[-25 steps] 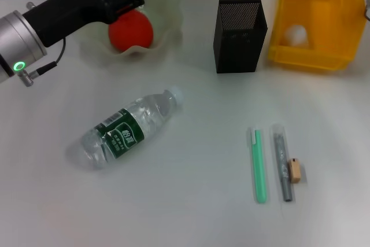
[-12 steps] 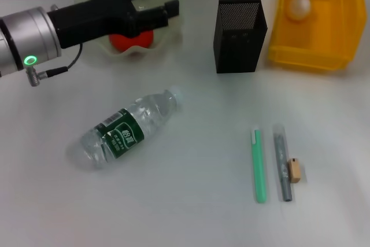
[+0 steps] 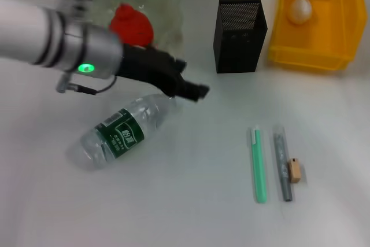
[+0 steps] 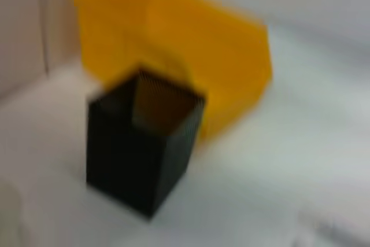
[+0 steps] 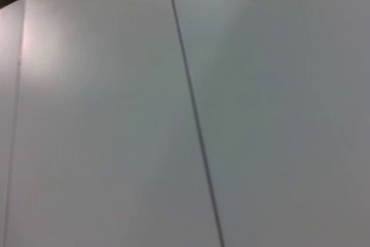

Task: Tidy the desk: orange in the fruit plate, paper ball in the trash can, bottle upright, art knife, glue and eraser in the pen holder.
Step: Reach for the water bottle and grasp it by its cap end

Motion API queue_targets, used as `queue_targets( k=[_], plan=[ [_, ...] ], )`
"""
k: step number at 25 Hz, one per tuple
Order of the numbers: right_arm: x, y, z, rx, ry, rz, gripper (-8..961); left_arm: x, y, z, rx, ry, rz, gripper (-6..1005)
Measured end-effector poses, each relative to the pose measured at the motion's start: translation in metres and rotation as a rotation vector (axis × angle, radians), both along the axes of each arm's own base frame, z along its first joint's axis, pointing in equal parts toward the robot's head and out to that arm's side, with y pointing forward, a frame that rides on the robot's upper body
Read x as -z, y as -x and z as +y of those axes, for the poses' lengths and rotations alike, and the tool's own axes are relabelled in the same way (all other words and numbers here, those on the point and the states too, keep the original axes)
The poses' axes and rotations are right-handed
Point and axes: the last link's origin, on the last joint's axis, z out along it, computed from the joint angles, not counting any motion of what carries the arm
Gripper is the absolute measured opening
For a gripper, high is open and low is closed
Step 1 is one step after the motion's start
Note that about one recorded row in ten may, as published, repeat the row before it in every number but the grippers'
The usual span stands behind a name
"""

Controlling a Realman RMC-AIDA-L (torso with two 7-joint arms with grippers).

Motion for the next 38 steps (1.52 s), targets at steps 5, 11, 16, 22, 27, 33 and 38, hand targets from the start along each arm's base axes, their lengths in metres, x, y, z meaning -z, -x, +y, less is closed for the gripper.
queue_targets(
  k=[5, 11, 16, 22, 27, 33, 38],
  plan=[
    [-0.002, -0.007, -0.005, 0.026, -0.009, 0.004, 667, 0.029, -0.011, 0.005, 0.030, 0.031, 0.280, 783],
    [0.000, -0.009, -0.004, 0.045, 0.000, 0.002, 667, 0.037, -0.012, 0.015, 0.058, -0.085, 0.363, 783],
    [0.001, -0.010, -0.003, 0.050, 0.007, 0.000, 667, 0.040, -0.006, 0.015, 0.049, -0.109, 0.379, 770],
    [0.001, -0.009, -0.001, 0.049, 0.017, 0.004, 668, 0.047, 0.004, 0.012, 0.034, -0.098, 0.399, 732],
    [0.002, -0.008, 0.001, 0.049, 0.021, 0.003, 668, 0.053, 0.006, 0.010, 0.041, -0.096, 0.408, 700],
    [0.002, -0.008, 0.002, 0.053, 0.025, 0.004, 667, 0.056, 0.009, 0.010, 0.044, -0.091, 0.420, 661],
    [0.002, -0.008, 0.003, 0.051, 0.025, 0.005, 667, 0.058, 0.010, 0.010, 0.049, -0.091, 0.425, 629]
  ],
)
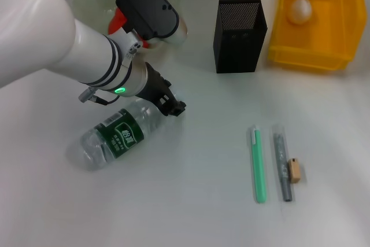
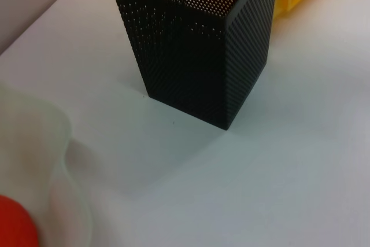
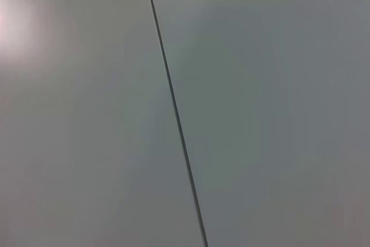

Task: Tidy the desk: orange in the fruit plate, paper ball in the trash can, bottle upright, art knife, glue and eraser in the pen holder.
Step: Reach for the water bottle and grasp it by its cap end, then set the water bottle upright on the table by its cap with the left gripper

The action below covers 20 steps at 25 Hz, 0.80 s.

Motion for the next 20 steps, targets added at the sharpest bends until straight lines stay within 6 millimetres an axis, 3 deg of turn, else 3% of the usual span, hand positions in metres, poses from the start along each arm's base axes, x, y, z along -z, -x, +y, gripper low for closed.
queue_targets(
  k=[13, 20],
  plan=[
    [-0.0003, 0.0005, 0.0001, -0.001, -0.005, 0.006, 666, 0.0000, 0.0013, 0.0004, 0.024, -0.001, 0.028, 448],
    [-0.0014, -0.0001, 0.0000, 0.002, -0.010, 0.009, 665, -0.0092, -0.0061, -0.0015, 0.058, -0.030, -0.014, 446]
  ],
)
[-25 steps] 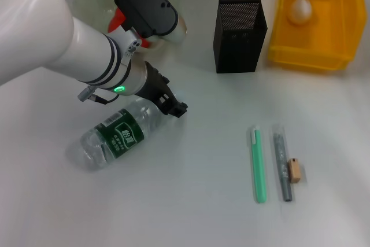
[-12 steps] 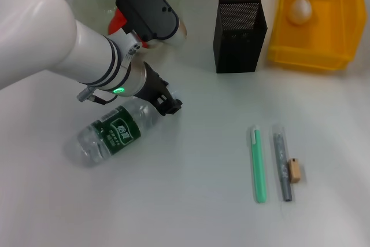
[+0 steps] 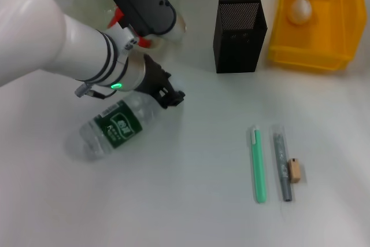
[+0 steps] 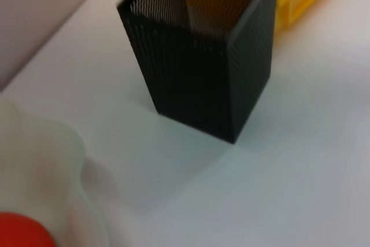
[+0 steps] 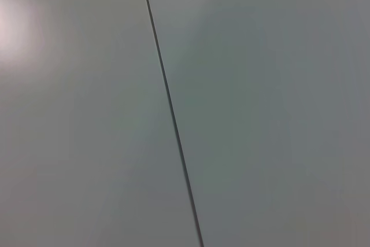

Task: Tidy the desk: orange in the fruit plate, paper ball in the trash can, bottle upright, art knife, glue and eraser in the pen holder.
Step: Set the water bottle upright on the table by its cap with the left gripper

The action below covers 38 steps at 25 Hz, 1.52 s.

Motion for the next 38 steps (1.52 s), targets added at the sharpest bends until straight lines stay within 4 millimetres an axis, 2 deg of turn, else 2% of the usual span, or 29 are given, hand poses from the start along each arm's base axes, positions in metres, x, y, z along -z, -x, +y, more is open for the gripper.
queue_targets(
  k=[3, 8, 13, 23, 38],
  plan=[
    [0.000, 0.000, 0.000, 0.002, -0.001, 0.001, 665, -0.012, -0.005, -0.004, 0.060, -0.052, -0.058, 446],
    [-0.001, 0.000, 0.000, 0.001, -0.003, 0.001, 664, -0.043, -0.008, -0.016, 0.131, -0.181, -0.232, 444],
    [-0.001, 0.000, 0.000, -0.003, -0.005, 0.001, 664, -0.068, 0.013, -0.025, 0.100, -0.282, -0.448, 443],
    [-0.002, 0.003, 0.002, -0.016, -0.004, -0.009, 663, -0.072, 0.041, -0.031, 0.075, -0.316, -0.626, 441],
    [-0.001, 0.002, 0.001, -0.016, 0.000, -0.010, 661, -0.075, 0.047, -0.033, 0.107, -0.325, -0.634, 443]
  ],
)
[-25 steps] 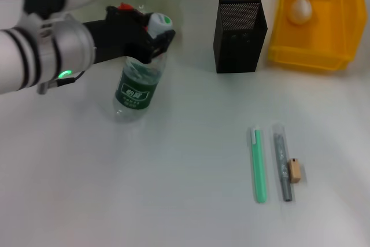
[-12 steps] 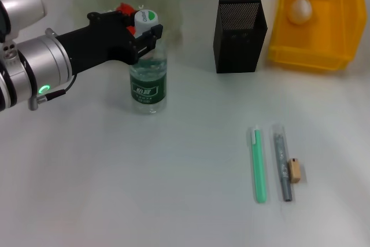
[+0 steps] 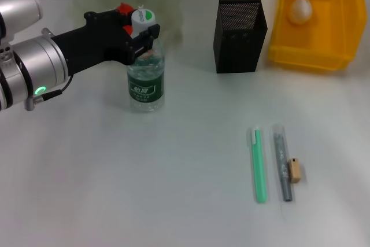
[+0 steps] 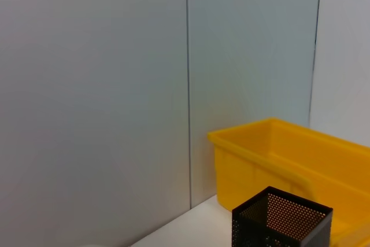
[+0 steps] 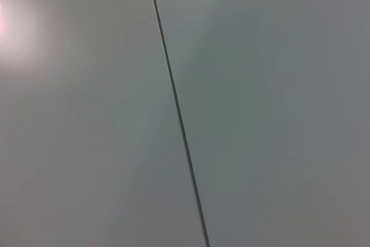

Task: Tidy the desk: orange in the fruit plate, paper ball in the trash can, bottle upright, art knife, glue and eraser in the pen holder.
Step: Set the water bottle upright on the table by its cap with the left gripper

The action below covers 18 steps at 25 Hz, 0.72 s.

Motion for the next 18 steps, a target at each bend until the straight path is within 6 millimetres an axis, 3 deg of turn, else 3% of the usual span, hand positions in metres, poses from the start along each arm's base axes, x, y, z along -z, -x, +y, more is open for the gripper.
queue_targets(
  k=[18],
  plan=[
    [0.000, 0.002, -0.006, -0.027, -0.007, 0.015, 660, -0.005, 0.016, -0.003, -0.026, -0.028, 0.019, 543]
  ],
)
